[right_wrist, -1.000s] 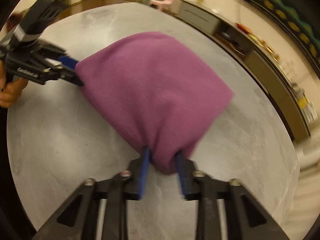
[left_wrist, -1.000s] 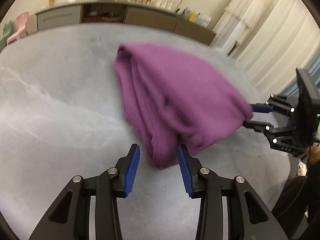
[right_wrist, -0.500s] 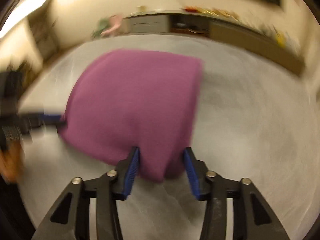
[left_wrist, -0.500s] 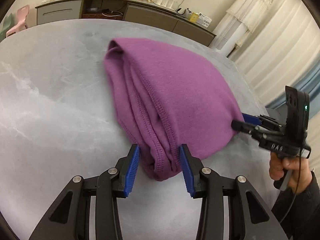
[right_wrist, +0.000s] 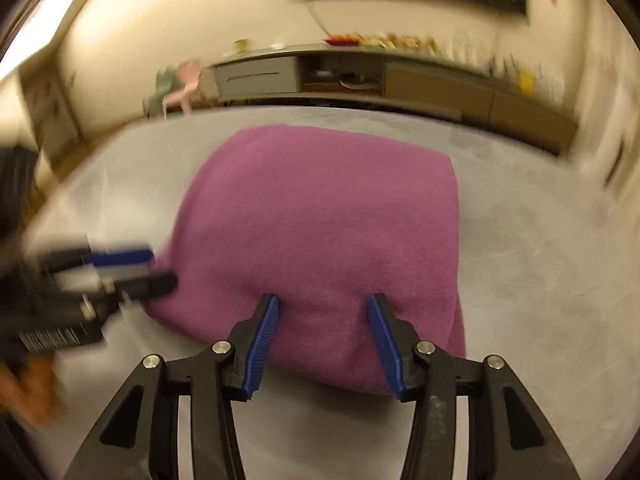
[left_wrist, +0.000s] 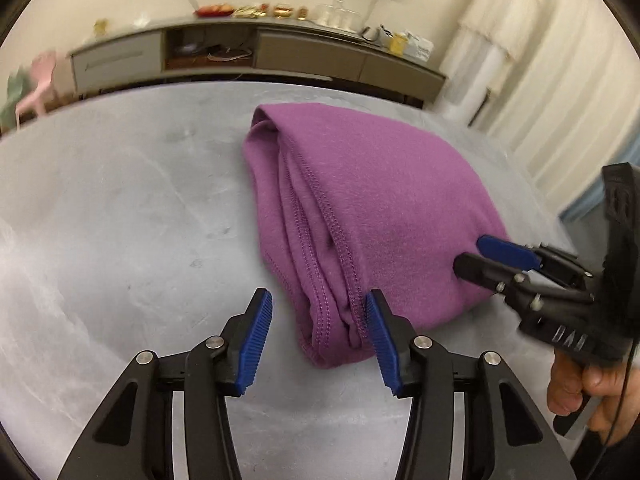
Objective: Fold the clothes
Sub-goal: 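Open both grippers and withdraw from the folded purple garment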
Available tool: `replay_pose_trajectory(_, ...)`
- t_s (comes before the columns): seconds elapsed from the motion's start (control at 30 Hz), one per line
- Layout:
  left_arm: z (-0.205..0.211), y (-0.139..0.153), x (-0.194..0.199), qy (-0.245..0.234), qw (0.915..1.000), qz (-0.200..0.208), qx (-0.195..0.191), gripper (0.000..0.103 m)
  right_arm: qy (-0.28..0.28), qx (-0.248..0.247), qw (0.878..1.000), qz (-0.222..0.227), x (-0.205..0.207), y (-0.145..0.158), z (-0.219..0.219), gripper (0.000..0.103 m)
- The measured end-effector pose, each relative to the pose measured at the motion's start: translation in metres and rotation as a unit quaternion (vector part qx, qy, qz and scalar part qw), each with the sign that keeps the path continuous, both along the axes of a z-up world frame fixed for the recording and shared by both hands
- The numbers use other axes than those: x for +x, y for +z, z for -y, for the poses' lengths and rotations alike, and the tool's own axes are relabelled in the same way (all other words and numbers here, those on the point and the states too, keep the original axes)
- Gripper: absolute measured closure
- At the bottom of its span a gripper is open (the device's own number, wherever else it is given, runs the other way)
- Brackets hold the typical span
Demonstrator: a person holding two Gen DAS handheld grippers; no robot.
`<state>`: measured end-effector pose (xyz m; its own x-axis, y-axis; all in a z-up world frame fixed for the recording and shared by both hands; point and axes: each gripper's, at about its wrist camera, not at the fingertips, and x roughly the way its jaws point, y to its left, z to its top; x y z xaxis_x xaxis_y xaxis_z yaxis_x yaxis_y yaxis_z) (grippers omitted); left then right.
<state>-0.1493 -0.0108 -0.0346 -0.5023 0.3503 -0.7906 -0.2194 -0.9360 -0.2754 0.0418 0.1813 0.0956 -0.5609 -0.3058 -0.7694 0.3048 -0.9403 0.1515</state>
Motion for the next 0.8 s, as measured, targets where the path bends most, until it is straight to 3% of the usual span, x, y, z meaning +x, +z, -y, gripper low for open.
replay_pose_trajectory(0.03,0.001,0.003,0.000,-0.001,1.0000,0.002,0.003,0.055,-0.003,-0.014,1.000,0.004,-0.001,0.007,-0.004,0.054)
replay_pose_trajectory(0.1,-0.005,0.007,0.007,-0.007,0.9990,-0.013,-0.041,0.055,-0.012,-0.019,1.000,-0.007,0.003,0.013,-0.015,0.053)
replay_pose_trajectory(0.2,-0.014,0.005,0.010,0.006,0.9976,-0.007,-0.068,0.055,0.003,0.029,1.000,-0.011,0.005,-0.001,-0.010,0.053)
replay_pose_trajectory(0.33,-0.016,0.034,0.035,0.016,0.9979,-0.021,-0.059,0.054,0.001,0.085,0.996,-0.010,0.041,0.018,-0.008,0.051)
replay_pose_trajectory(0.4,-0.023,0.049,0.058,0.023,0.9975,-0.035,-0.056,0.047,0.007,0.094,0.995,-0.014,0.071,0.028,-0.014,0.044)
replay_pose_trajectory(0.47,-0.030,0.061,0.081,0.027,0.9976,-0.044,-0.047,0.029,0.017,0.098,0.995,-0.021,0.097,0.033,-0.020,0.027)
replay_pose_trajectory(0.6,-0.037,0.058,0.107,0.024,0.9993,-0.030,0.006,0.021,0.002,0.099,0.995,-0.032,0.128,0.026,-0.039,0.026)
replay_pose_trajectory(0.7,-0.047,0.052,0.120,0.027,0.9993,-0.027,-0.003,0.015,-0.027,0.081,0.996,-0.024,0.137,0.009,-0.054,0.026)
replay_pose_trajectory(0.8,-0.056,0.052,0.129,0.033,0.9984,-0.040,-0.021,0.014,-0.043,0.070,0.996,0.022,0.134,-0.006,-0.057,0.026)
